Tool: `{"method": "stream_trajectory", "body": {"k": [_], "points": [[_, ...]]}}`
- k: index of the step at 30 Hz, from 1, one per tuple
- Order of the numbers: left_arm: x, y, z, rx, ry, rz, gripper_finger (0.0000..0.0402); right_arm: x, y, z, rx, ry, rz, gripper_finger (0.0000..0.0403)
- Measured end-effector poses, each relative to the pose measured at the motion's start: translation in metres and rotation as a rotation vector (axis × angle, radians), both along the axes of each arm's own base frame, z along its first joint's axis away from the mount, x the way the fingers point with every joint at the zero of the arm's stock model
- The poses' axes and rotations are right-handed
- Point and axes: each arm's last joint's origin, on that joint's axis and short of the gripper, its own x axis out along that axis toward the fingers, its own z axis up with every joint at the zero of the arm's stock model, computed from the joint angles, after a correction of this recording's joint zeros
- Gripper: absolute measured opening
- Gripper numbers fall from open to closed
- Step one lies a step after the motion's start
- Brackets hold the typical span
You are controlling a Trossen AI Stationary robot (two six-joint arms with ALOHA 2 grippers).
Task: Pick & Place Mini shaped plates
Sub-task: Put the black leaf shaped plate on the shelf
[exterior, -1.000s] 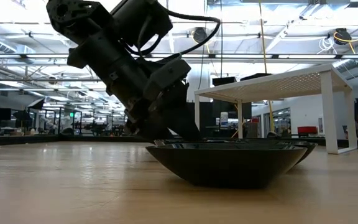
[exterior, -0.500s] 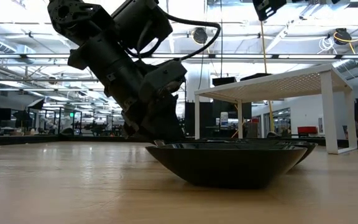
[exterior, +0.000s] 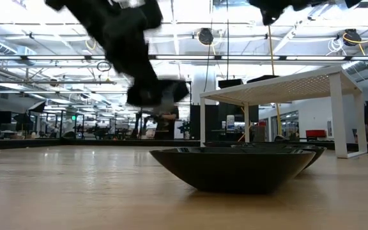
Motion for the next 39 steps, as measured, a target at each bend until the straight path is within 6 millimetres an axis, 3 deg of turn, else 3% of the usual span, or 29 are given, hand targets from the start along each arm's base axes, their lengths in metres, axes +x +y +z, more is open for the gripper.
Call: {"method": "stream_trajectory", "body": {"k": [5,11,20,28,39], "points": [[-0.018,0.013,0.053,0.386,-0.173,0.145,0.0005,0.027,0.003,-0.01,-0.093,-0.048,-0.166,0.0134],[-0.019,0.021,0.08,0.74,-0.183,0.208,0.0011,0.064,-0.002,-0.027,-0.213,-0.143,-0.412,0.0186],[-0.015,0.02,0.094,0.895,-0.2,0.138,0.0012,0.091,-0.014,-0.041,-0.249,-0.269,-0.53,0.0202],[-0.015,0.018,0.095,0.955,-0.166,0.092,0.0011,0.104,-0.023,-0.044,-0.168,-0.325,-0.426,0.0183],[-0.015,0.018,0.094,1.005,-0.127,0.059,0.0017,0.11,-0.036,-0.043,-0.173,-0.319,-0.468,0.0129]]}}
